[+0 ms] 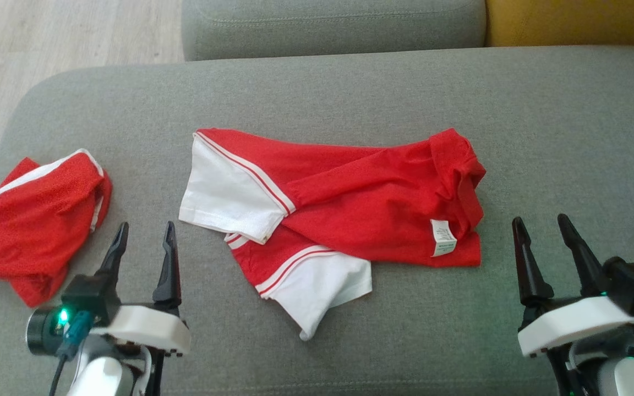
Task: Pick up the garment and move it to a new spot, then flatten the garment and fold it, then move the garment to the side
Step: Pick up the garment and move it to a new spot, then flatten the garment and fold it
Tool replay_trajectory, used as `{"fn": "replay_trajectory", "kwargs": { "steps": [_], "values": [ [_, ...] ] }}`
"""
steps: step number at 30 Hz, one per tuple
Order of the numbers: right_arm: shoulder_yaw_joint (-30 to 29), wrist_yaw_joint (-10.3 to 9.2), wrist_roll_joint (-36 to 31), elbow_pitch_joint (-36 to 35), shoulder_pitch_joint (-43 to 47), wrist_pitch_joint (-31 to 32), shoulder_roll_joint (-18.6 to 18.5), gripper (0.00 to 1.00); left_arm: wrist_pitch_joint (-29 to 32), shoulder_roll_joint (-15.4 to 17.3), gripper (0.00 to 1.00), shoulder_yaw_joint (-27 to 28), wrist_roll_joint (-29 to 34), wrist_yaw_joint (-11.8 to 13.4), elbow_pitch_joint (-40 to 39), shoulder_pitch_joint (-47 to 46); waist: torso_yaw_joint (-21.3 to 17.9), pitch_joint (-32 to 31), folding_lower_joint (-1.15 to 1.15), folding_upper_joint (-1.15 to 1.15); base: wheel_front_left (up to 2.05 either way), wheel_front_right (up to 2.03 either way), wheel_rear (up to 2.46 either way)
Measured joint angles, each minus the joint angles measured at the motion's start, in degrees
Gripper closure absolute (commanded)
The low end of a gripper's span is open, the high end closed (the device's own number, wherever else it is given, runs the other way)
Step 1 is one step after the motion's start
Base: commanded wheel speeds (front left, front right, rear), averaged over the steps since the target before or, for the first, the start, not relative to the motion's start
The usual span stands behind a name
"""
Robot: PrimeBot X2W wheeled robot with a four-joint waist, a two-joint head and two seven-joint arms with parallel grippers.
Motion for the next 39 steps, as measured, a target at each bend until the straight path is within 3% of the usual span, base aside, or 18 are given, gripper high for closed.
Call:
{"fn": "replay_trajectory", "kwargs": {
  "steps": [15,28,34,35,36,39],
  "values": [
    [1.3,0.00,-0.7,2.2,-1.0,1.6,0.0,0.00,0.0,0.0,0.00,-0.5,0.0,0.5,0.0,-0.5,0.5,1.6,0.00,0.00,0.00,0.00,0.00],
    [3.4,0.00,-5.7,14.8,-15.2,9.4,0.0,0.00,0.0,-1.4,0.00,-1.8,1.5,0.3,-0.6,-6.0,3.2,7.0,0.00,0.00,0.00,0.00,0.00],
    [2.3,0.00,-6.1,16.9,-19.5,12.2,-0.1,0.00,0.0,-2.4,0.00,-1.8,2.0,-0.2,-0.5,-7.1,3.9,8.9,0.00,0.00,0.00,0.00,0.00],
    [2.1,0.00,-6.0,17.0,-19.9,12.4,-0.1,0.23,0.0,-2.6,0.00,-1.8,2.0,-0.7,-0.5,-7.3,4.0,9.1,0.00,0.00,0.00,0.00,0.00],
    [1.8,0.00,-5.9,17.0,-20.3,12.3,-0.1,0.97,0.0,-2.8,0.00,-1.8,2.1,-0.7,-0.5,-7.5,4.1,9.3,0.00,0.00,0.00,0.00,0.00],
    [-0.8,0.01,-5.6,15.8,-20.5,11.4,-0.1,1.00,0.0,-3.1,0.00,-1.7,2.6,-1.2,-0.4,-7.5,4.1,9.9,0.00,0.00,0.00,0.00,0.00]
  ]
}}
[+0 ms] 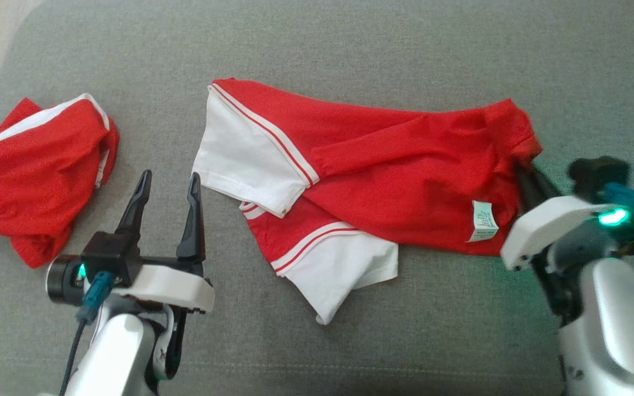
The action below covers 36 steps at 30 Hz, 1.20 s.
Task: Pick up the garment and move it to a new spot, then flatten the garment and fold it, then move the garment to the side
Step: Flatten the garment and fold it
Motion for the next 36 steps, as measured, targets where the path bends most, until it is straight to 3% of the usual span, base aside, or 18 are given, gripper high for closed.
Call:
{"fn": "replay_trajectory", "kwargs": {
  "steps": [5,9,17,18,20,21,29,36],
  "values": [
    [-5.3,-0.01,0.0,-1.3,-0.2,-0.9,-0.4,1.00,0.0,-0.3,0.00,0.2,0.6,-0.2,0.1,-0.7,-0.1,0.8,0.00,0.00,0.00,0.00,0.00],
    [-8.7,0.00,1.1,0.1,-3.1,-0.9,-3.4,1.00,0.0,-1.0,0.00,0.6,0.9,-0.6,-0.1,-1.9,0.0,1.9,0.00,0.00,0.00,0.00,0.00],
    [-6.3,0.00,8.1,10.5,-12.4,-2.7,-10.5,1.00,0.0,-2.1,0.00,1.7,2.1,-1.6,-0.2,-3.9,0.7,5.1,0.00,0.00,0.00,0.00,0.00],
    [-5.5,0.00,8.7,12.0,-13.4,-3.2,-11.1,0.95,0.0,-2.2,0.00,1.8,2.4,-1.9,-0.2,-4.2,0.7,5.5,0.00,0.00,0.00,0.00,0.00],
    [-4.0,0.00,9.4,14.6,-15.1,-4.8,-12.3,0.26,0.0,-2.5,0.00,1.8,2.4,-2.1,-0.2,-4.5,0.9,6.2,0.00,0.00,0.00,0.00,0.00],
    [-3.6,0.00,9.5,16.1,-15.9,-5.5,-12.8,0.00,0.0,-2.7,0.00,1.9,2.6,-2.4,-0.2,-4.6,1.0,6.4,0.00,0.00,0.00,0.00,0.00],
    [-3.6,0.00,10.0,22.3,-17.4,-12.8,-14.2,0.00,0.0,-3.5,0.00,2.9,3.5,-3.0,0.6,-4.5,0.5,6.0,0.00,0.00,0.00,0.00,0.00],
    [-5.1,0.00,7.9,17.2,-11.1,-17.6,-14.0,0.00,0.0,-3.5,0.00,4.0,3.8,-3.0,1.2,-3.8,-0.9,3.5,0.00,0.00,0.00,0.00,0.00]
  ]
}}
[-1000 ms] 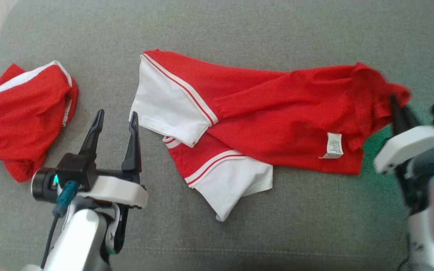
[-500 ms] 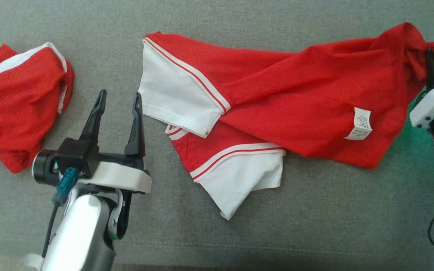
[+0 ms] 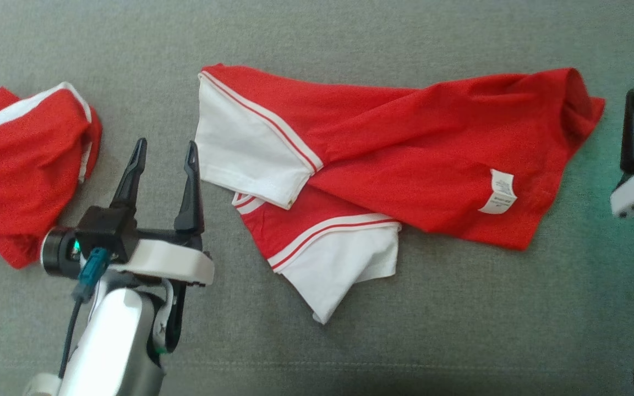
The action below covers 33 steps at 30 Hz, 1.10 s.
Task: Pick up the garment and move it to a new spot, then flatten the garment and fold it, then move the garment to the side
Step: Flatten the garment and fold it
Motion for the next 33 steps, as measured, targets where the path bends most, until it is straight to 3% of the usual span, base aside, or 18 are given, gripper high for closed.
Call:
{"fn": "replay_trajectory", "kwargs": {
  "steps": [7,15,23,33],
  "values": [
    [-0.6,0.00,-2.3,-14.9,9.5,-0.8,5.2,0.00,0.0,0.3,0.00,1.5,0.1,0.0,0.3,2.8,-1.3,-3.0,0.00,0.00,0.00,0.00,0.00],
    [1.6,0.00,-3.5,-28.4,21.1,3.7,10.8,0.00,0.0,1.0,0.00,1.5,0.1,0.1,1.3,4.6,-1.8,-5.8,0.00,0.00,0.00,0.00,0.00],
    [3.0,0.00,-3.4,-32.9,27.4,5.9,13.1,0.00,0.1,1.5,0.00,1.5,0.1,0.5,1.5,6.2,-1.9,-7.9,0.00,0.00,0.00,0.00,0.00],
    [3.7,0.00,-3.4,-34.3,28.0,7.2,13.8,0.00,0.4,1.9,0.00,1.4,-0.1,1.0,1.3,6.9,-2.1,-8.4,0.00,0.00,0.00,0.00,0.00]
  ]
}}
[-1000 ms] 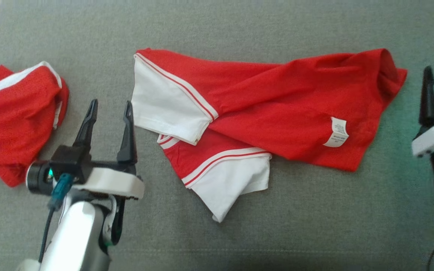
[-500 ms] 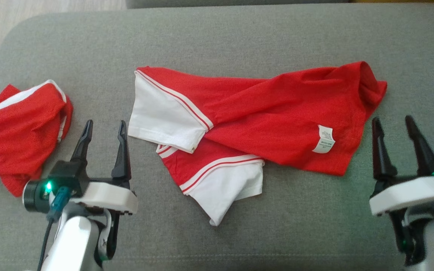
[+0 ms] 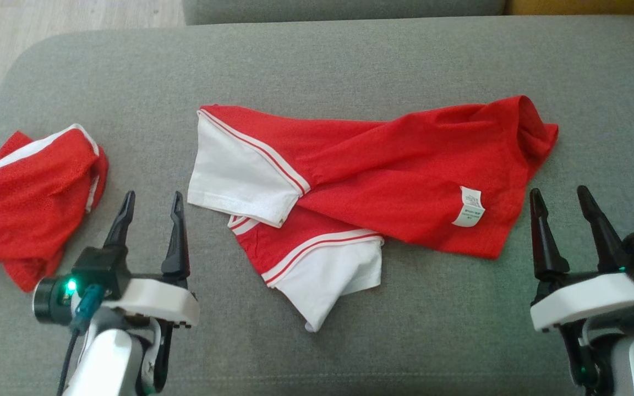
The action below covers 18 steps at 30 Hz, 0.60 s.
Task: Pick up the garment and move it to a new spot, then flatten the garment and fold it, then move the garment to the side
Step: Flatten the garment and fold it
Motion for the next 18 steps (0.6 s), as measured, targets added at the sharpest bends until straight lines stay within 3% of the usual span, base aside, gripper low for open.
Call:
{"fn": "replay_trajectory", "kwargs": {
  "steps": [4,7,18],
  "values": [
    [-0.1,0.00,0.0,-0.5,0.0,0.1,0.0,0.00,1.1,0.5,0.00,-0.9,0.2,-0.1,0.1,-0.3,0.1,0.6,0.00,0.00,0.00,0.00,0.00],
    [0.0,0.00,0.0,-0.7,0.0,0.5,0.1,0.00,3.7,0.8,0.00,-2.1,0.1,-1.8,1.6,-2.1,0.3,1.6,0.00,0.00,0.00,0.00,0.00],
    [2.0,0.00,0.9,-0.5,-0.5,0.5,0.1,0.00,17.4,0.9,0.00,-2.7,-5.3,-7.7,18.7,-14.6,-1.5,5.3,0.00,0.00,0.00,0.00,0.00]
  ]
}}
